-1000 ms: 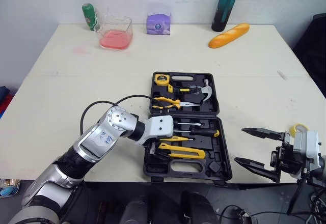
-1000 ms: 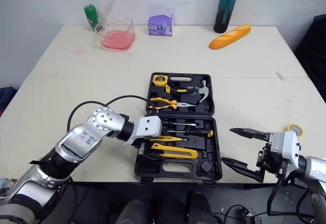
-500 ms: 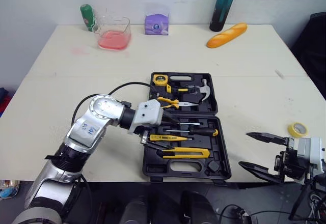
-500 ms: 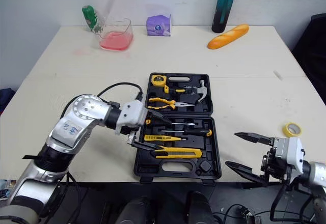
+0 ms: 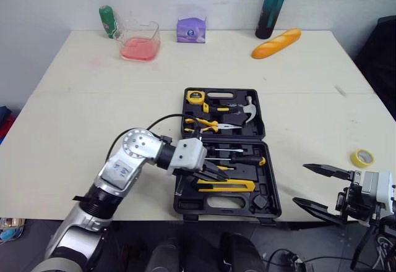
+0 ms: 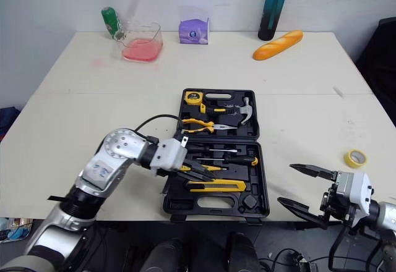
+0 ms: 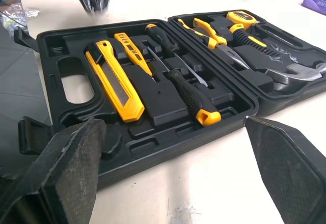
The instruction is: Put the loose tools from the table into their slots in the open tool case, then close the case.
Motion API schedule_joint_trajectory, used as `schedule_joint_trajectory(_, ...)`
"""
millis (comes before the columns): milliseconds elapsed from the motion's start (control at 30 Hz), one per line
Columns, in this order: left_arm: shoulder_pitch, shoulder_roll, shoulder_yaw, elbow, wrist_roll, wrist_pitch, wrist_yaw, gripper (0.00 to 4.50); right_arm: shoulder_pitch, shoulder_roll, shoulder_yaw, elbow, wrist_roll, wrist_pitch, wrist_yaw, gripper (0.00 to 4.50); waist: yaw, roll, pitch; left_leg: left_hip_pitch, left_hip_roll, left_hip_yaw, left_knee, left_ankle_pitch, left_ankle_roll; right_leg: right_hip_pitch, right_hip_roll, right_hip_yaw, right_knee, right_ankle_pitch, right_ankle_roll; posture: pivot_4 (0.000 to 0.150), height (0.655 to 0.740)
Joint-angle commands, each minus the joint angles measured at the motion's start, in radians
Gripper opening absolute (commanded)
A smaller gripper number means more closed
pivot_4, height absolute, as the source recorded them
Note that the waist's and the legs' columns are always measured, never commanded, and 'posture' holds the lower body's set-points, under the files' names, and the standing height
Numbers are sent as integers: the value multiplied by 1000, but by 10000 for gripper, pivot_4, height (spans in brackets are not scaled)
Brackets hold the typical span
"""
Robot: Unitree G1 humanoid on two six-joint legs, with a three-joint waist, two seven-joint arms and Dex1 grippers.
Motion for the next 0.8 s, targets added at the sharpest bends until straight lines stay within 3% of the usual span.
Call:
schedule_joint_trajectory(33, -13, -36, -41, 44, 72, -25, 53, 613, 7, 16, -30, 22, 2, -42, 9, 45000, 1, 0, 0, 0, 0, 0, 0, 0, 0, 0, 0, 0, 0, 0, 0, 1500, 7349)
schedule_joint_trajectory(400, 5, -65, -104, 123, 176, 36, 117, 613, 45, 49, -47, 178, 1, -195, 109, 45000, -1, 0, 0, 0, 0, 0, 0, 0, 1, 0, -1, 0, 0, 0, 0, 1500, 7349)
schedule_joint_trajectory(800, 27, -7, -215, 174, 283, 154, 117, 613, 49, 58, -37, 277, 13, -286, 158, 45000, -1, 1, -7, 3, 0, -2, 0, 0, 1, 4, -5, 0, -1, 0, 0, 1500, 7349)
